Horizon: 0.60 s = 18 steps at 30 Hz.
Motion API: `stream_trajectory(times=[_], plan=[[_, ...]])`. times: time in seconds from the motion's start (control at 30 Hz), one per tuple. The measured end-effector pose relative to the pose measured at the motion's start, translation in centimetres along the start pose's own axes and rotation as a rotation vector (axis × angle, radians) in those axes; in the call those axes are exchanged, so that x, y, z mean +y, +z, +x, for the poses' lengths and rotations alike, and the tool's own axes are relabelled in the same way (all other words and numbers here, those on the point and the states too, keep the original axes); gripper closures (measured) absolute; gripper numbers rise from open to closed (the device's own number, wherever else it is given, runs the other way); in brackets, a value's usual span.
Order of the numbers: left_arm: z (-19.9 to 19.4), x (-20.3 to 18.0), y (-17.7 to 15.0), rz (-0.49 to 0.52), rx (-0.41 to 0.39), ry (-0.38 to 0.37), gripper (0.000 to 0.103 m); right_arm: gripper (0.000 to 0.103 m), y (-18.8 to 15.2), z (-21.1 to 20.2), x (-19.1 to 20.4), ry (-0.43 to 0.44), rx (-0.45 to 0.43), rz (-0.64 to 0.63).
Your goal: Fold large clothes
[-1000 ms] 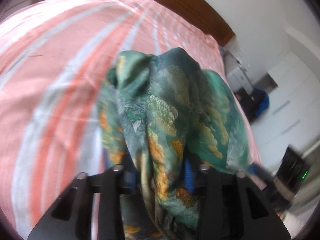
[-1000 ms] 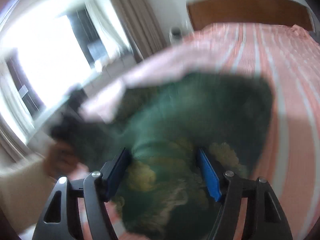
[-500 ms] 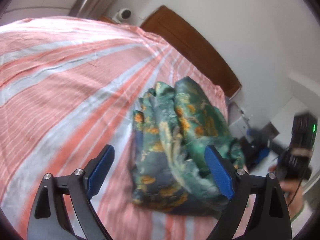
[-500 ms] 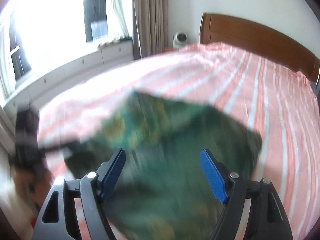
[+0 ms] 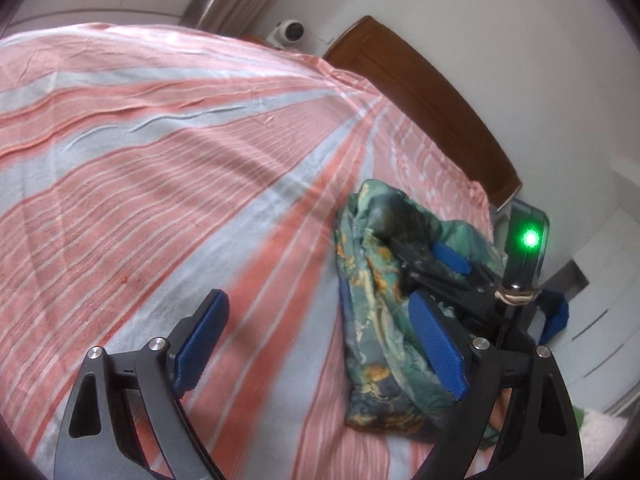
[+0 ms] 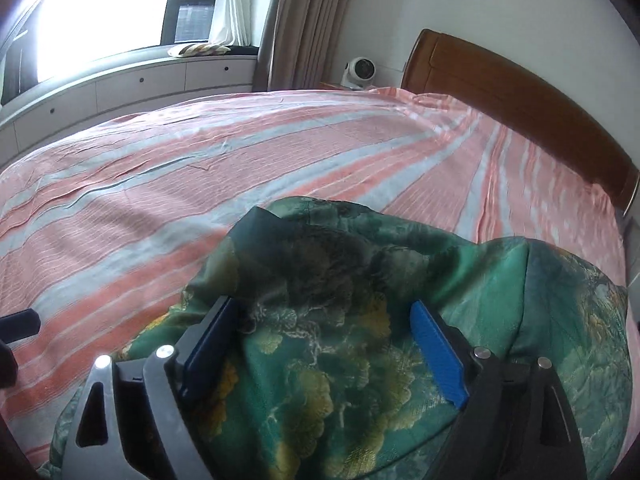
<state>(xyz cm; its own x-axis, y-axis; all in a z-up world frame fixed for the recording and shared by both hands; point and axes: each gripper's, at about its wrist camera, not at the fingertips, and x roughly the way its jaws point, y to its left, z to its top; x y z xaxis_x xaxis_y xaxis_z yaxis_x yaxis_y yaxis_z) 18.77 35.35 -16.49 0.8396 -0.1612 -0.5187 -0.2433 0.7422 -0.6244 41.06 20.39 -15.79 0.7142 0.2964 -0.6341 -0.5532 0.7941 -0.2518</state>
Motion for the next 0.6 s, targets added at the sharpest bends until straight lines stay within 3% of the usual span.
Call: stream_trajectory(times=[0.23,0.33,0.43,0.53,0.6], plan=[[0.3,0.3,0.3,0.026,0.006,0.012,0.011,0.013,1.3,-0.1,-1.4,0.042,0.070,0.036],[0.1,0.2,0.2,0.036,0.014,0.005,0.011,0.013,3.7,-3.7,-3.1,0.118,0.091,0.064],[-0.3,0.5,0.1,0.023,0.012,0.000,0.011,0.013,4.6,-10.4,-4.8,0.123,-0.015,0.083],[-0.6,0.7,0.3,0.002,0.006,-0.007,0.011,0.013,3.1,-13.7,-4.4,0.089,-0.021,0.046],[-0.7,0.6,0.3,0.002,0.003,-0.004,0.011,0.013,0.6,-13.6,-3.2,0.054,0.012,0.011]])
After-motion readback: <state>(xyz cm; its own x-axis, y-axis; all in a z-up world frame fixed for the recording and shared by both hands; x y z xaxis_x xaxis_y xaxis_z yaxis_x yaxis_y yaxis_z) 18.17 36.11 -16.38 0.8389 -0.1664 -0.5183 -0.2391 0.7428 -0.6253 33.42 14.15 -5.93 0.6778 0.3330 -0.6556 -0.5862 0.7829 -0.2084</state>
